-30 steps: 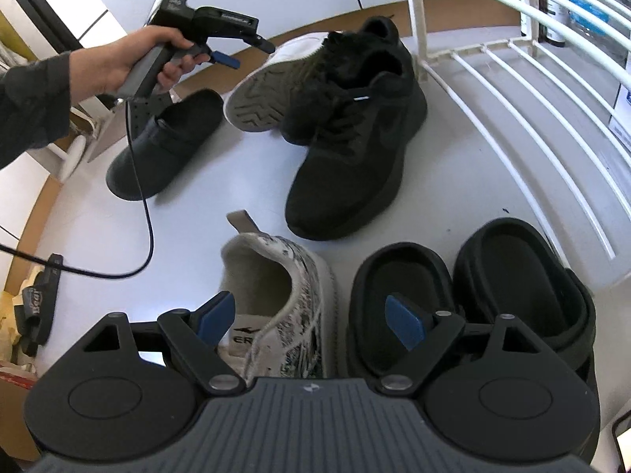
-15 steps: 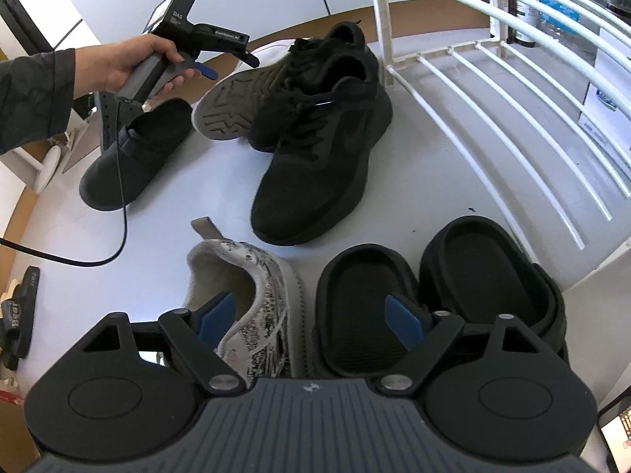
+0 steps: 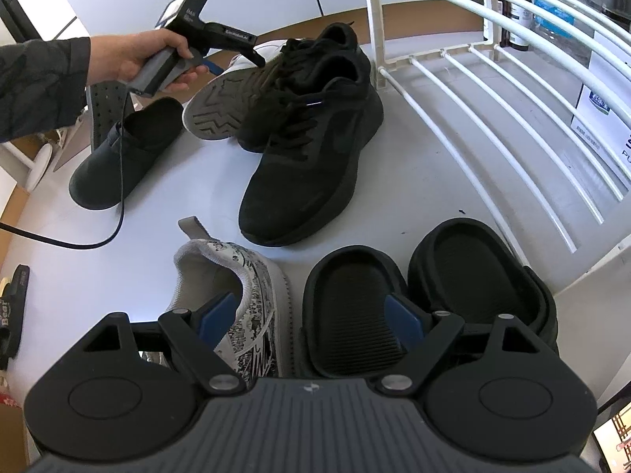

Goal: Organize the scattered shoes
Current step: 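Grasp the white leather sneaker by its heel with the left gripper, then lift and carry the white leather sneaker with the left gripper toward the clogs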

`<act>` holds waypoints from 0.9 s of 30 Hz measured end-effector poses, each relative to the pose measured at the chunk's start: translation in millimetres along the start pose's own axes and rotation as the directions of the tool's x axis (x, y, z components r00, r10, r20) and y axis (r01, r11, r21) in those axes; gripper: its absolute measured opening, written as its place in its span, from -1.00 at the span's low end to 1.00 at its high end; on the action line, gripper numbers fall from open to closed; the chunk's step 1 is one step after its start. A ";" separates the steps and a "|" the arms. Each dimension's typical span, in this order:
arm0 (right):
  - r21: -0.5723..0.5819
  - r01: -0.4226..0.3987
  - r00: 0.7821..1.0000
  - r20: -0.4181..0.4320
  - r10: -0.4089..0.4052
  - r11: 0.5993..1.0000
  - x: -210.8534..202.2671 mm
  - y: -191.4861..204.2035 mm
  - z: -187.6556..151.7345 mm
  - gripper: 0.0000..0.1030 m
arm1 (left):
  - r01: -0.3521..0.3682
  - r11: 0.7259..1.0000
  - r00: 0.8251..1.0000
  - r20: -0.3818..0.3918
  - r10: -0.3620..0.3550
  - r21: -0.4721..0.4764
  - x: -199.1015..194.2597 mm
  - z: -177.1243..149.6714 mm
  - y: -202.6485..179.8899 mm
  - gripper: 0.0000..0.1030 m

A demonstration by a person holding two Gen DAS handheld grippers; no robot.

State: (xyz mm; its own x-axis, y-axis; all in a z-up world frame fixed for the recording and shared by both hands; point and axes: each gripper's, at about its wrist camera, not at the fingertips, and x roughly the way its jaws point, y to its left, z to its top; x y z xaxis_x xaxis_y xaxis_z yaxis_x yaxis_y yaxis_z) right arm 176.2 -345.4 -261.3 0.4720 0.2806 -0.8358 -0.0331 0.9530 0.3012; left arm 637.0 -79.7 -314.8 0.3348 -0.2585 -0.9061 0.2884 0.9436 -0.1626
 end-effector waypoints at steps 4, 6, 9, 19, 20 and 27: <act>0.008 0.003 1.000 -0.011 -0.003 1.000 1.7 -2.6 -2.4 0.69 | 0.022 1.000 0.999 -0.025 -0.022 -0.014 8.7 0.7 2.9 1.00; 0.007 0.004 1.000 -0.014 -0.004 1.000 2.0 -2.9 -3.1 0.69 | 0.037 0.999 0.999 -0.031 -0.038 -0.028 11.0 1.1 4.4 0.98; 0.006 0.004 1.000 -0.018 -0.004 1.000 1.2 -2.0 -3.9 0.69 | 0.071 0.996 0.997 -0.039 -0.073 -0.052 11.2 -0.9 8.1 0.84; -0.024 -0.033 0.999 -0.032 0.032 0.999 -5.2 11.4 -18.8 0.69 | 0.057 0.996 0.996 -0.059 -0.061 -0.068 -10.1 -39.5 18.4 0.82; -0.032 -0.035 0.999 -0.032 0.034 0.999 -6.4 13.2 -21.1 0.69 | 0.052 0.996 0.997 -0.060 -0.056 -0.070 -13.5 -45.7 19.9 0.82; -0.058 -0.049 0.999 -0.014 0.049 0.997 -20.3 23.0 -33.7 0.68 | 0.017 0.996 0.997 -0.070 -0.023 -0.088 -36.4 -87.4 29.6 0.82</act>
